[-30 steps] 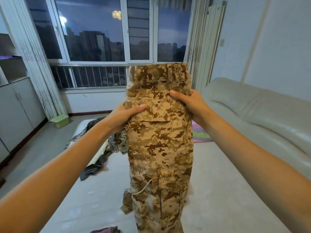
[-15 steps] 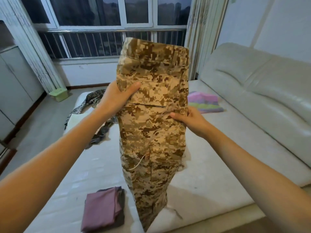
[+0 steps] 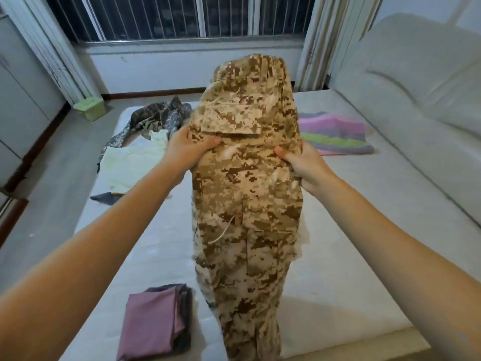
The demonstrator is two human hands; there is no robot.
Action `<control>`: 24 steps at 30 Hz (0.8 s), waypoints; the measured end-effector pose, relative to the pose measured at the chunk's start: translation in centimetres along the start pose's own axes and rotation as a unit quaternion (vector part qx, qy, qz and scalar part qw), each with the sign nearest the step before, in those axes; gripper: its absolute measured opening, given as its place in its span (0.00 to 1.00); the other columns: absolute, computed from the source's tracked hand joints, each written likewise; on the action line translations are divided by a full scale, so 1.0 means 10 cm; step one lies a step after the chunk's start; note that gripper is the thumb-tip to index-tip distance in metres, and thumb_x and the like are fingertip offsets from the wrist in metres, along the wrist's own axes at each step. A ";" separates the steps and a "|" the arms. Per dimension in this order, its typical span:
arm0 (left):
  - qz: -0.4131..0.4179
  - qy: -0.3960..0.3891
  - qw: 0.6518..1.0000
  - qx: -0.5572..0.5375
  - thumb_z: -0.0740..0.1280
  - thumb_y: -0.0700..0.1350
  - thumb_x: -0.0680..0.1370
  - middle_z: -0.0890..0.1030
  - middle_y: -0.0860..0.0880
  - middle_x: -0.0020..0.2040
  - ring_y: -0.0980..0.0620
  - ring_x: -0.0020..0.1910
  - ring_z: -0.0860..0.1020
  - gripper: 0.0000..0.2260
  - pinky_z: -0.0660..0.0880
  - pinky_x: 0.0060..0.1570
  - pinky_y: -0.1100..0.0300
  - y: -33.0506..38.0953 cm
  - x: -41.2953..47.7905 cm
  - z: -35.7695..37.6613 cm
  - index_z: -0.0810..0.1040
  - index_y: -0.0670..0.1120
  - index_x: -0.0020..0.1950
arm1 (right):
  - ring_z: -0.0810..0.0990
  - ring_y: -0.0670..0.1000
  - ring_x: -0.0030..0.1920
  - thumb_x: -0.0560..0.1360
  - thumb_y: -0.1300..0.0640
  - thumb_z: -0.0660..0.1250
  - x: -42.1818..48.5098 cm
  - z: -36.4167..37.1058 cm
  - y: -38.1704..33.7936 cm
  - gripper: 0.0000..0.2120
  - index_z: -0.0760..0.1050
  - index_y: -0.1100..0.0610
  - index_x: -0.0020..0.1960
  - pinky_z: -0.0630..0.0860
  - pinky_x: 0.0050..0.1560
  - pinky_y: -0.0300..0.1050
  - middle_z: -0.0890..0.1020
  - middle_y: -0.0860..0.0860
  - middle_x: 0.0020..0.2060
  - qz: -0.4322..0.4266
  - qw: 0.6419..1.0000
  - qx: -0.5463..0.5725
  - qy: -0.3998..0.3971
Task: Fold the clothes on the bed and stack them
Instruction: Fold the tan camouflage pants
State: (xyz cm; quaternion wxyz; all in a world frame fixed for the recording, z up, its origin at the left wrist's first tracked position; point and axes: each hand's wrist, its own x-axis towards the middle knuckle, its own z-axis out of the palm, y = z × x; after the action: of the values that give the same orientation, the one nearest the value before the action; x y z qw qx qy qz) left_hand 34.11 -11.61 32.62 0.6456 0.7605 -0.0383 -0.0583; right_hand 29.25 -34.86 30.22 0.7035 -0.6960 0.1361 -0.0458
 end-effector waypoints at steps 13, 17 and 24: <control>-0.382 -0.044 0.909 0.160 0.71 0.44 0.71 0.78 0.42 0.50 0.37 0.53 0.78 0.15 0.75 0.53 0.47 -4.55 -0.88 0.38 0.74 0.41 0.55 | 0.68 0.59 0.65 0.79 0.61 0.61 -0.16 -0.20 3.88 0.28 0.53 0.65 0.74 0.72 0.49 0.35 0.61 0.61 0.72 0.400 0.865 -0.270 -0.139; -0.383 -0.012 0.912 0.145 0.64 0.46 0.79 0.80 0.48 0.51 0.44 0.57 0.77 0.06 0.74 0.47 0.60 -5.17 -1.34 0.56 0.74 0.47 0.55 | 0.67 0.57 0.69 0.79 0.55 0.63 -0.58 -0.10 4.75 0.31 0.51 0.60 0.75 0.72 0.57 0.41 0.63 0.59 0.71 0.464 0.848 -0.226 -0.116; -0.245 0.041 0.960 0.131 0.59 0.65 0.75 0.78 0.50 0.49 0.52 0.53 0.76 0.16 0.71 0.58 0.51 -5.14 -1.24 0.57 0.75 0.54 0.49 | 0.70 0.52 0.65 0.71 0.54 0.73 -0.67 0.24 5.21 0.35 0.60 0.55 0.72 0.70 0.63 0.45 0.72 0.52 0.65 0.418 0.896 -0.108 -0.108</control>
State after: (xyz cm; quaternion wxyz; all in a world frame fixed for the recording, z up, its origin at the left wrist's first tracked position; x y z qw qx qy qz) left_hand 20.18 -7.17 -18.48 0.5073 0.8261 0.1688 -0.1782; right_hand 16.95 -29.42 -20.57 0.5889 -0.6471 0.3422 0.3426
